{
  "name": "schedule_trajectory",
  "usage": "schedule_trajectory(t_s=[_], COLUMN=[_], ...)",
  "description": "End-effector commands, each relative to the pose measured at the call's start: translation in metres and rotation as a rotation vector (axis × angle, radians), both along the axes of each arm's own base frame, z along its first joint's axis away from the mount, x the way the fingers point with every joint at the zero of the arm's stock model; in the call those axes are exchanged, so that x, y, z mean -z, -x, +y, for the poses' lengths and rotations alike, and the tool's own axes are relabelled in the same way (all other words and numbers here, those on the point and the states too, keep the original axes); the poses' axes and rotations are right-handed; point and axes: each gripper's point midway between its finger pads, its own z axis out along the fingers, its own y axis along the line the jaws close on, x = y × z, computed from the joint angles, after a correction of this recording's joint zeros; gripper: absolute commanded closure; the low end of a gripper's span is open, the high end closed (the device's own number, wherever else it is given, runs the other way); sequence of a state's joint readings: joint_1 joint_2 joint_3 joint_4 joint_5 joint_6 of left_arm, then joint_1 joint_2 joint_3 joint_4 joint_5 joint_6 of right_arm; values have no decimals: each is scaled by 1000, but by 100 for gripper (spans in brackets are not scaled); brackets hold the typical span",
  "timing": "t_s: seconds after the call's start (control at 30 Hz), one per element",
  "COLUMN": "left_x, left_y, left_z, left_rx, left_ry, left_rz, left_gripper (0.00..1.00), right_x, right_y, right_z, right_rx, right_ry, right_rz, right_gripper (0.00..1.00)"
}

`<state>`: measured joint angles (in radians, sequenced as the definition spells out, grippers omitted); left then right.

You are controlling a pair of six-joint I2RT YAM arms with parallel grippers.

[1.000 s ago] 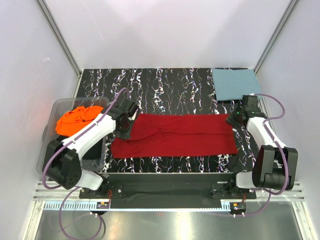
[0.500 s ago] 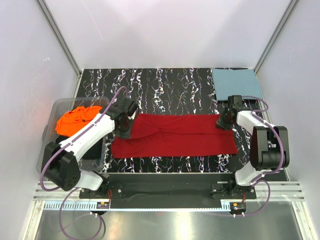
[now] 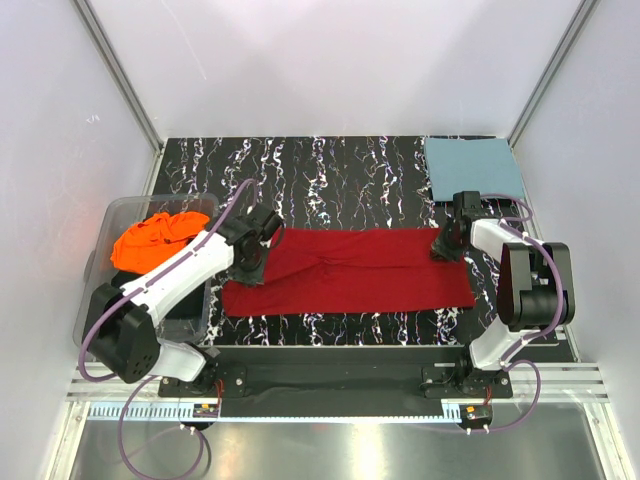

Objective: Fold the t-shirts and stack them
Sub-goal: Fold the tshirt

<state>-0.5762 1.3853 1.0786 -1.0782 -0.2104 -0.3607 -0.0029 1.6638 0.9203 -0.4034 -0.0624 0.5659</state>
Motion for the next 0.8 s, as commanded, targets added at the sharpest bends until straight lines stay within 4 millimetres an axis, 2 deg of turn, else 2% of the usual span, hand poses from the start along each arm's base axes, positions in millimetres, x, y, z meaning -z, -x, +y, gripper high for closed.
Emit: schedule_trajectory(t_s=[0.0,0.17,0.3,0.77], left_x=[-3,-6,-4,29], left_y=[4,7,12,27], left_z=[-3,-2,-11,-9], left_rx=[-16,-30,-28,-43], left_ry=[6,3,34,-32], left_rz=[-8,-8,9,81], left_gripper=[100,100,100,98], right_x=[4,-1,-3,-7], right_y=[-5,-4,-6,-8], right_z=[-11,-11,-12,-12], right_rx=[2,3,3,2], right_ry=[57,59,64,65], right_rz=[3,-11,-18,-29], right_gripper=[81,81,81,80])
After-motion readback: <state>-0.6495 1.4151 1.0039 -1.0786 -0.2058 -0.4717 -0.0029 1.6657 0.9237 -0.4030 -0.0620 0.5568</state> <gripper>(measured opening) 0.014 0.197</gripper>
